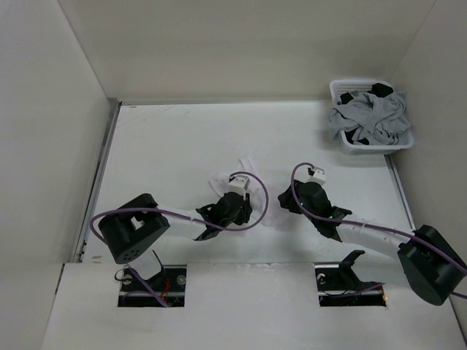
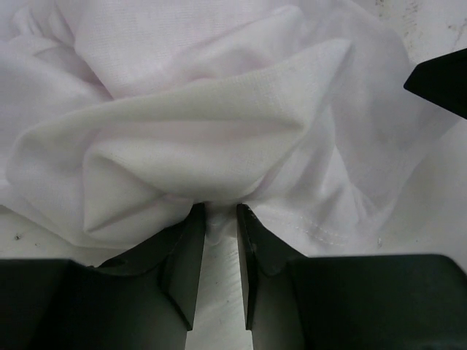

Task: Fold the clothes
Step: Flatten the tank top out

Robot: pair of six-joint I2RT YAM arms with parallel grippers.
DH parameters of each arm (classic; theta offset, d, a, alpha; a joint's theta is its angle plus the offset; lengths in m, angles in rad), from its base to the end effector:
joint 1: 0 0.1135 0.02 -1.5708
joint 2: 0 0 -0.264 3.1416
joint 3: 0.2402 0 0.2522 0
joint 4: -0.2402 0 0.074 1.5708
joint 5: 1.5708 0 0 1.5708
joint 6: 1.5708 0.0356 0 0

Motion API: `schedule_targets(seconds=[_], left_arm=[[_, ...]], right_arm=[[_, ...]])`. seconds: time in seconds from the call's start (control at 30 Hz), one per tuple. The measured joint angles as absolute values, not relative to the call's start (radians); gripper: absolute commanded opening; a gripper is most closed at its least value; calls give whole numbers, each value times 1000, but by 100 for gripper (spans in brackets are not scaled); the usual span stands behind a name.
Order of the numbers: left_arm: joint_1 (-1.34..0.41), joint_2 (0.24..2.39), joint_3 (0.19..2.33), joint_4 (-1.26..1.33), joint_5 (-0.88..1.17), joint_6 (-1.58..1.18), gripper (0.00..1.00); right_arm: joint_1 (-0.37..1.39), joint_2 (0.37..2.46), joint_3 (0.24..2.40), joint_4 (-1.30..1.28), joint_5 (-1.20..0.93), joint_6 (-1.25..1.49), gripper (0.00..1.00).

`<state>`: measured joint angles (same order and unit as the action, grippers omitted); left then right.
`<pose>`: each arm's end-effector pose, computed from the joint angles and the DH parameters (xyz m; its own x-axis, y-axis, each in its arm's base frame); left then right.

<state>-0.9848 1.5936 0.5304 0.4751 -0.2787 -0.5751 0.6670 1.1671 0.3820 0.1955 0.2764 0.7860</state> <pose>0.1672 -0.2342 0.1325 -0.6243 -0.0050 -0.7812 0.3991 0.8576 -0.3245 0.1804 0.1297 0.1654 -0.6037 0.3910 -0.6947 0.0145 0.8767 0.4808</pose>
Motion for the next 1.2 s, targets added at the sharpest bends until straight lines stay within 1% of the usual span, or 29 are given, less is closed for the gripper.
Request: schedule_targets(seconds=[0.1,0.2,0.33,0.43,0.53,0.67,0.77,0.83,0.97,1.07,1.1,1.17,1.2], left_arm=[[-984,1591,530,468,-278,-578,19],[-986,1556,528,423,-280,-586,11],[-985,1419,506,343,-287,-604,4],[-972,1230,476,257,-295,-628,3],[-945,1007,466,149,-319,-661,2],[-888,712,467,-9,-401,-723,3],[-828,566,469,-113,-469,-765,3],[-782,518,477,-176,-506,-786,3],[-680,500,481,-267,-538,-820,3],[-636,505,480,-306,-536,-834,3],[-625,508,480,-311,-531,-838,3],[-607,517,480,-311,-519,-840,3],[-599,522,480,-310,-510,-841,3]], right_arm=[[667,1151,370,196,276,789,53],[661,1145,360,196,276,790,56],[653,1144,358,195,277,790,57],[653,1128,358,185,277,789,59],[653,1098,358,173,277,789,64],[658,1089,361,145,277,789,68],[694,1124,378,130,268,790,70],[731,1184,410,126,252,789,69],[802,1298,471,138,228,794,65],[847,1373,501,171,216,820,60],[857,1404,510,189,212,831,55],[871,1460,525,243,206,852,40],[872,1488,532,273,204,863,29]])
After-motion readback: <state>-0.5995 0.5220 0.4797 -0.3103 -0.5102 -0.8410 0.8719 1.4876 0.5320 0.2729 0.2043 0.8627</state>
